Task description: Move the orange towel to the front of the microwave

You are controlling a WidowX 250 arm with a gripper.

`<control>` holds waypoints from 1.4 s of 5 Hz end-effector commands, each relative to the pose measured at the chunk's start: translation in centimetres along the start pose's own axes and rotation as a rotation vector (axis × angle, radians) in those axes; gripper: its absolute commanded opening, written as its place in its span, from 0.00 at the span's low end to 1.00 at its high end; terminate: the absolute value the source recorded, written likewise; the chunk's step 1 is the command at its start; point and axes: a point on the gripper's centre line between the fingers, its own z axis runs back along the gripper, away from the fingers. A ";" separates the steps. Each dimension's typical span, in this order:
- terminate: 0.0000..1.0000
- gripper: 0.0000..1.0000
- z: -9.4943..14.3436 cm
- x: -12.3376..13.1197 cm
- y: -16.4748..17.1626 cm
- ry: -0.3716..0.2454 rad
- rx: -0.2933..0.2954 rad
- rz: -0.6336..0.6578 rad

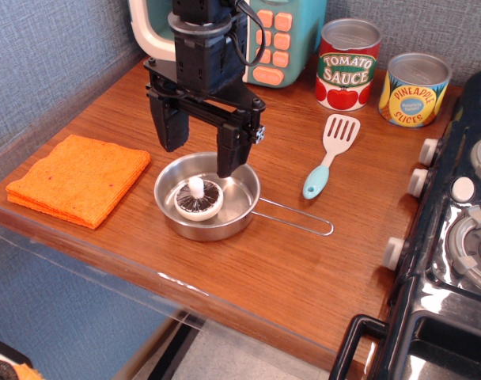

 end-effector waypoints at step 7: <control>0.00 1.00 -4.2 -6.8 13.4 0.010 0.066 0.064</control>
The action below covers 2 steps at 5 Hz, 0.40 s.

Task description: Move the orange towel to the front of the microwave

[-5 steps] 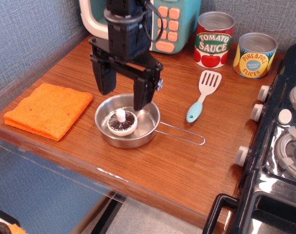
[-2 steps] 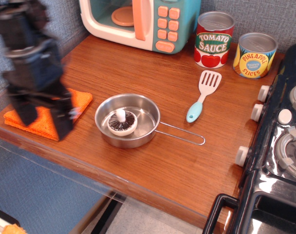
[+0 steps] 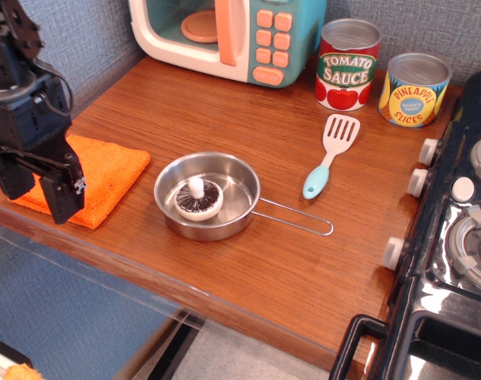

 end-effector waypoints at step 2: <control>0.00 1.00 0.0 3.6 4.3 -0.028 0.061 0.082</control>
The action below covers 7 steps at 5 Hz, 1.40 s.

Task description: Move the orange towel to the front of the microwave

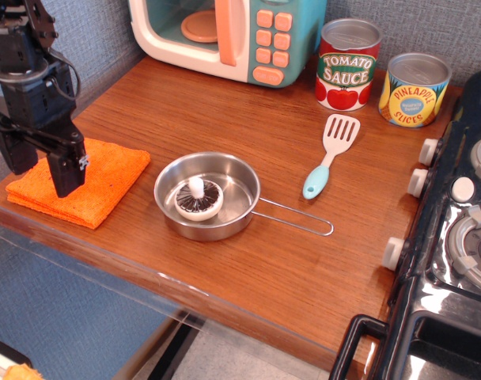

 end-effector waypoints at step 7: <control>0.00 1.00 -5.7 -0.6 3.2 -0.061 0.059 0.179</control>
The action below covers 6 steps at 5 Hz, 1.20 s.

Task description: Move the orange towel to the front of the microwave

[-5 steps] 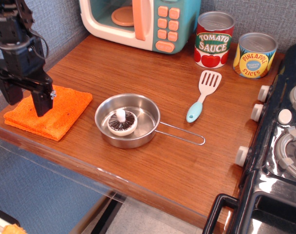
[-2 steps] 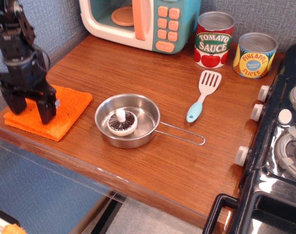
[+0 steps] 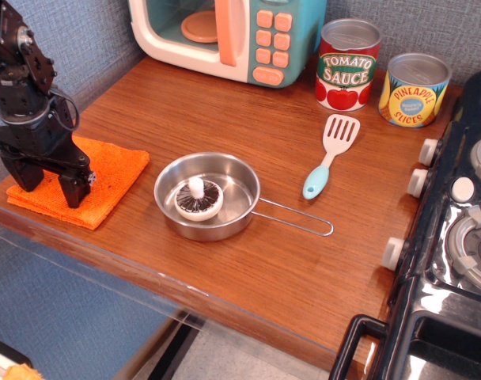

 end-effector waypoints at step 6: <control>0.00 1.00 -3.1 7.4 -2.8 0.027 -0.155 -0.047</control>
